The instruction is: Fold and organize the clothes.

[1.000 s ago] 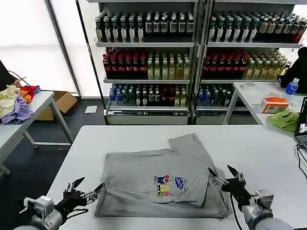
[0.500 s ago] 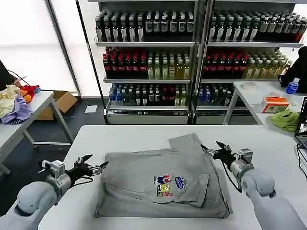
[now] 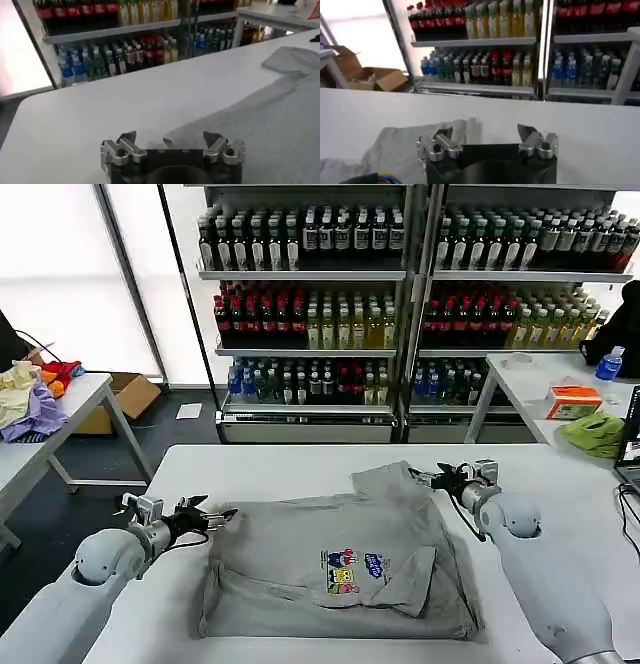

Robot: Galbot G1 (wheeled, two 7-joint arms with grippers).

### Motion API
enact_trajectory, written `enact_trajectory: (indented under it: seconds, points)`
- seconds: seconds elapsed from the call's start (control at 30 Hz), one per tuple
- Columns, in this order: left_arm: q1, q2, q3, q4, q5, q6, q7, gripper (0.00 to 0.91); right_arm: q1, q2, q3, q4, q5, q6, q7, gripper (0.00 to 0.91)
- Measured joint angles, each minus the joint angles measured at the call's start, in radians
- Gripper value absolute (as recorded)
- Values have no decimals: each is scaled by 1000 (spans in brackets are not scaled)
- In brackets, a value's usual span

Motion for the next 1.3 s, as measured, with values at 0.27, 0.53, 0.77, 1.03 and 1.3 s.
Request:
enact_trajectory:
  seconds: [0.27,0.53,0.77,1.03,1.3]
  points:
    - [-6,-4,27,18,0,-2,15,10,41,50,-35,-48,-17,-18,-4,0]
    - [12,-5,37,14,-5,-10,22,10,44,63,-47,-54,-18,-32,-10,0]
    - [5,-11,51,17,-14,-13,22,10,34,68,-41,-35,-3,-40,-1,0]
    - [5,-4,48,-1,-38,-17,11,10,4,67,3,44,40,-59,25,0]
    - [36,18,1,-65,-66,-18,-8,10,-75,37,71,203,116,-75,62,0]
